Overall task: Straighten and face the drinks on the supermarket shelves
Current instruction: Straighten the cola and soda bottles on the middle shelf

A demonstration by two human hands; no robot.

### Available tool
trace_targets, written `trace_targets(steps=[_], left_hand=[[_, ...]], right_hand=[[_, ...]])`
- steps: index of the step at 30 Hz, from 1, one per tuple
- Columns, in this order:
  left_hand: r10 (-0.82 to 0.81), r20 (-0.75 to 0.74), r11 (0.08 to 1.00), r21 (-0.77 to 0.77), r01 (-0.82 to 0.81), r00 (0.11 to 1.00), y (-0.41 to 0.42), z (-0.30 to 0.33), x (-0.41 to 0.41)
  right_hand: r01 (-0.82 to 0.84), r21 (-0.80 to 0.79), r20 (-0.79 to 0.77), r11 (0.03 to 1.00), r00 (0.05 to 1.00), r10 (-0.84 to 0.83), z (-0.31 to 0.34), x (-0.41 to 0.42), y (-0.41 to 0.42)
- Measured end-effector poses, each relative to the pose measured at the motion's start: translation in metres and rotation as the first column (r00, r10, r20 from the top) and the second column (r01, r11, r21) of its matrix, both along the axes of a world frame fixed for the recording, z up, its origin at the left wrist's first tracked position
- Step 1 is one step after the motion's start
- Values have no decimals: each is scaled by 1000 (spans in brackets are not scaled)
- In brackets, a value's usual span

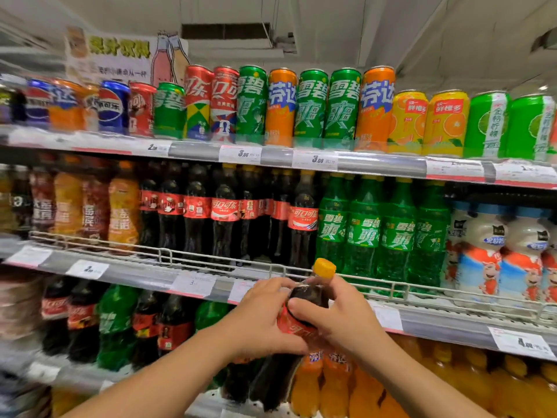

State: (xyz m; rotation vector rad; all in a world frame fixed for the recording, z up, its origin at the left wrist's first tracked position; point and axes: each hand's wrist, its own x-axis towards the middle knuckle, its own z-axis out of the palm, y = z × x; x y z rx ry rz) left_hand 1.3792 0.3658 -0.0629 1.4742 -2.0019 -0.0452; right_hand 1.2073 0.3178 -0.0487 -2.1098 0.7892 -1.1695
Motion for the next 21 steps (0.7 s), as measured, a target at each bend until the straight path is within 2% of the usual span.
trace_targets(steps=[3,5,6,7,9,11,15,21], left_hand=[[-13,-161,999,39,19,987,6,6,47],[70,-191,997,0,-71,979,10,7,89],[144,-134,988,-33,-150,980,12,6,111],[233,-15,969,-76,-233,972,12,6,131],[394,247,918,-155,-366,885,10,5,166],[455,398,890,-196,-411,796,5,4,188],[446,480,894,-206,-397,756,-7,2,198],[458,492,889,-260,-377,740,-14,-1,203]], right_hand=[[37,-40,135,999,990,-31,19,16,8],[70,-20,230,997,971,-64,38,26,13],[90,-20,271,996,959,-82,48,32,16],[115,-34,303,993,948,-100,58,38,19],[172,-84,344,981,929,-134,76,52,26],[235,-137,364,962,915,-172,88,67,31],[358,-182,411,916,874,-260,98,92,29],[482,-183,398,857,833,-384,101,116,12]])
